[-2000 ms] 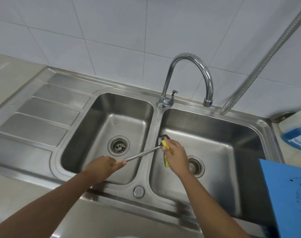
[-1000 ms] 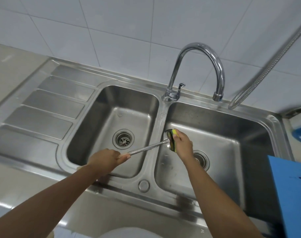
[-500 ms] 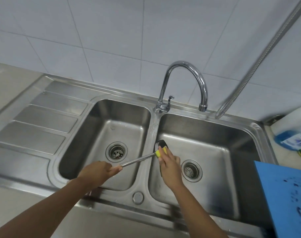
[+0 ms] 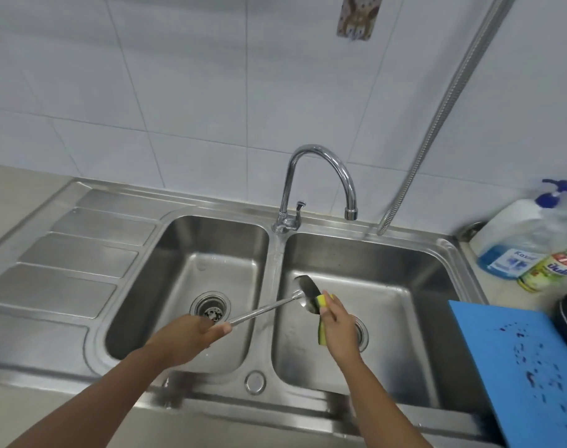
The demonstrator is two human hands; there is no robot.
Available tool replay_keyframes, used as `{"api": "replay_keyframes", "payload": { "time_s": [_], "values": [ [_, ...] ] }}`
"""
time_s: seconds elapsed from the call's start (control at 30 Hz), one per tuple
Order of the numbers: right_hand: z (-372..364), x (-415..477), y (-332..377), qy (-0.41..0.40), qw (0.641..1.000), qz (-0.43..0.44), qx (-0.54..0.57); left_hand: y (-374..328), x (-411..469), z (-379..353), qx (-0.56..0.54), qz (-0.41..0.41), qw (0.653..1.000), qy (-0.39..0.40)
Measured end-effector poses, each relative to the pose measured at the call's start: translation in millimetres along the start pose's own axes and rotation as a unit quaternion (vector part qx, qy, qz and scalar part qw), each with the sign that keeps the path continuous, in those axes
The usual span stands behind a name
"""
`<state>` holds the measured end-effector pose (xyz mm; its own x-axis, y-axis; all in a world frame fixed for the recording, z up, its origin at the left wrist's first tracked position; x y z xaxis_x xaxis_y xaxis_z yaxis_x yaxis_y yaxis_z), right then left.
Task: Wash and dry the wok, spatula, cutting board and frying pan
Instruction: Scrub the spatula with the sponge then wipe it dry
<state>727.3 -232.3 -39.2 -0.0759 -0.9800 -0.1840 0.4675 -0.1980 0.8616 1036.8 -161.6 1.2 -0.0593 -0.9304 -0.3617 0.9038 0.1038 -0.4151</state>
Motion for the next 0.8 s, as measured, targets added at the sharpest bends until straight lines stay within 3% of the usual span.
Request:
{"api": "replay_keyframes", "payload": {
  "time_s": [0.27, 0.43, 0.5, 0.67, 0.8],
  "values": [
    [83, 35, 45, -0.026, 0.996, -0.006, 0.082, -62, 13, 28, 0.069, -0.096, 0.991, -0.056],
    [84, -6, 36, -0.082, 0.972, 0.129, -0.18, -111, 14, 9, 0.068, -0.105, 0.991, -0.043],
    [92, -13, 36, -0.109, 0.954, 0.169, -0.222, -134, 13, -1, 0.071, -0.122, 0.989, -0.038],
    [169, 13, -7, -0.154, 0.987, 0.029, -0.027, -175, 16, -12, 0.031, -0.103, 0.992, -0.07],
    [238, 26, -18, -0.183, 0.983, 0.025, 0.004, -192, 22, -18, -0.032, -0.05, 0.993, -0.1]
  ]
}}
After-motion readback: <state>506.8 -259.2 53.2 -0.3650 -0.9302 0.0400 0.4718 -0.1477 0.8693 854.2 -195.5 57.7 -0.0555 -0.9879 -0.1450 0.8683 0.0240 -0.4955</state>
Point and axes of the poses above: each hand's wrist, its own x-axis towards the middle knuckle, its own z-axis out of the back of the hand, y = z × x, the point moved 5 cm from there along x, towards the middle knuckle, and after that the axes turned 2 degrees about -z, right-handed, at the moved point
